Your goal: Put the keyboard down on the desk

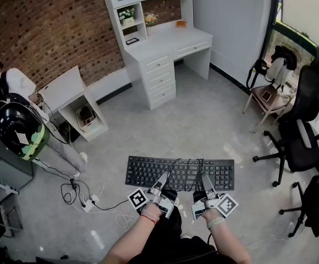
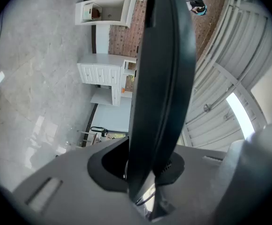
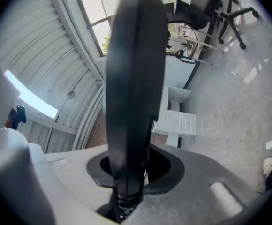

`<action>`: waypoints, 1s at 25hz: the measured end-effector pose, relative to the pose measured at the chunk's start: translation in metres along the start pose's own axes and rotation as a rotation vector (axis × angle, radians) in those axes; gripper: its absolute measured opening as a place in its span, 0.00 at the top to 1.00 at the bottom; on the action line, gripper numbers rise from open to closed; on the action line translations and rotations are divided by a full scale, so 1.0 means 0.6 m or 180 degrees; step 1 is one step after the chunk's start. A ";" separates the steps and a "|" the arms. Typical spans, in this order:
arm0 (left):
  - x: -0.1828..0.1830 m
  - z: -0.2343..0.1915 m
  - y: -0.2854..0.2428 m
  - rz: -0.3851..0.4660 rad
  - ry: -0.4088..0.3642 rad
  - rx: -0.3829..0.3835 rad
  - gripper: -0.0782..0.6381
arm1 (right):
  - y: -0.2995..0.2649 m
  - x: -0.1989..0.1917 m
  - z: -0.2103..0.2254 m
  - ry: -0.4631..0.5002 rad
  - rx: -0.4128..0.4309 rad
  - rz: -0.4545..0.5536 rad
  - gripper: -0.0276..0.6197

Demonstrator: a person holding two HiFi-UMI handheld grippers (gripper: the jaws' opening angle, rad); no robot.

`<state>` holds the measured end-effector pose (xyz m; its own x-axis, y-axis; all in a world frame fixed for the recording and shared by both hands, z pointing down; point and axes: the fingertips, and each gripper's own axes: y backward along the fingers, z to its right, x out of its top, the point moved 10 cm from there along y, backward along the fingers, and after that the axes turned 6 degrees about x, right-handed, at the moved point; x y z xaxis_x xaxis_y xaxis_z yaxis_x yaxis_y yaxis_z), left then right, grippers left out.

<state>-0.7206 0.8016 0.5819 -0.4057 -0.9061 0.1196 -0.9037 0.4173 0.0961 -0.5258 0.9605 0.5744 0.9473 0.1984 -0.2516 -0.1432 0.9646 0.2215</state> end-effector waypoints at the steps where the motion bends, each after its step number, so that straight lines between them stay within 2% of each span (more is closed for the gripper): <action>1: 0.014 0.002 -0.027 -0.0016 -0.0013 -0.0016 0.78 | -0.025 0.012 0.006 0.0009 0.0017 0.0023 0.84; 6: 0.085 0.011 -0.134 -0.0074 0.0002 -0.0049 0.78 | -0.138 0.051 0.035 0.0087 0.0042 0.0054 0.84; 10: 0.130 0.002 -0.186 -0.0102 0.0034 -0.0012 0.78 | -0.198 0.064 0.055 0.0073 -0.0005 0.0084 0.84; 18: 0.222 -0.008 -0.289 -0.0144 0.0022 -0.0019 0.78 | -0.319 0.095 0.105 0.0237 -0.0042 0.0057 0.83; 25: 0.270 -0.006 -0.350 -0.0180 0.0111 0.0005 0.78 | -0.389 0.109 0.119 0.0133 -0.0116 0.0095 0.83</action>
<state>-0.5959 0.5675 0.5845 -0.3492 -0.9253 0.1482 -0.9252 0.3655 0.1022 -0.4100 0.7357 0.5734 0.9298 0.2334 -0.2847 -0.1822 0.9637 0.1952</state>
